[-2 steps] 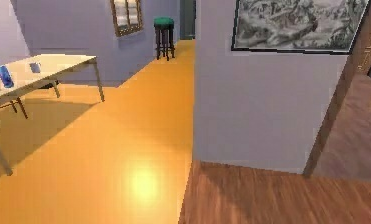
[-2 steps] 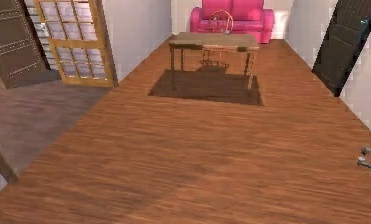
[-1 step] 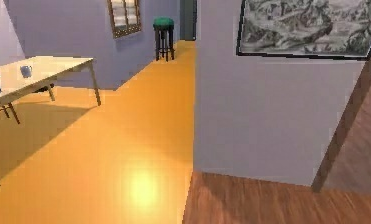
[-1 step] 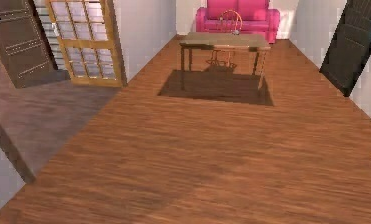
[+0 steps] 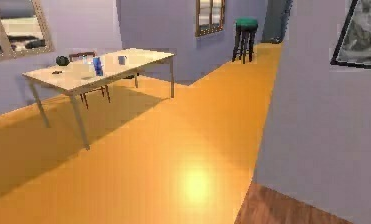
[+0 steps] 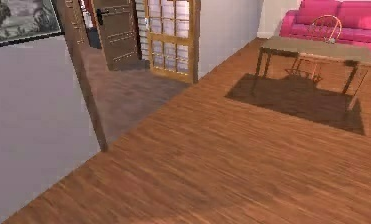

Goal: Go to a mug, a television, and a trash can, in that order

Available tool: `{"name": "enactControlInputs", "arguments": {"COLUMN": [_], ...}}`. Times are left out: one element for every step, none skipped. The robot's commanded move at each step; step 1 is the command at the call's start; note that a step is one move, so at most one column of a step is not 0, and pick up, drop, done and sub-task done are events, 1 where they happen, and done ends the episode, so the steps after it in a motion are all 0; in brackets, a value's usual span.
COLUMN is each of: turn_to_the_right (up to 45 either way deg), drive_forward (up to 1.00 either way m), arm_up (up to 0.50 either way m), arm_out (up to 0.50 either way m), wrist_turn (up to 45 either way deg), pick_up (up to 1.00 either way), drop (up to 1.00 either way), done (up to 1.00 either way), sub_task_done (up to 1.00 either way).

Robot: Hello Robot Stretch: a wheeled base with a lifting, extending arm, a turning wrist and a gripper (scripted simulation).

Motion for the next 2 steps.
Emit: {"name": "enactControlInputs", "arguments": {"turn_to_the_right": [0.0, 0.0], "drive_forward": [1.0, 1.0], "arm_up": [0.0, 0.0], "arm_out": [0.0, 0.0], "wrist_turn": [0.0, 0.0], "pick_up": [0.0, 0.0], "drop": [0.0, 0.0], "done": [0.0, 0.0], "sub_task_done": [0.0, 0.0]}}
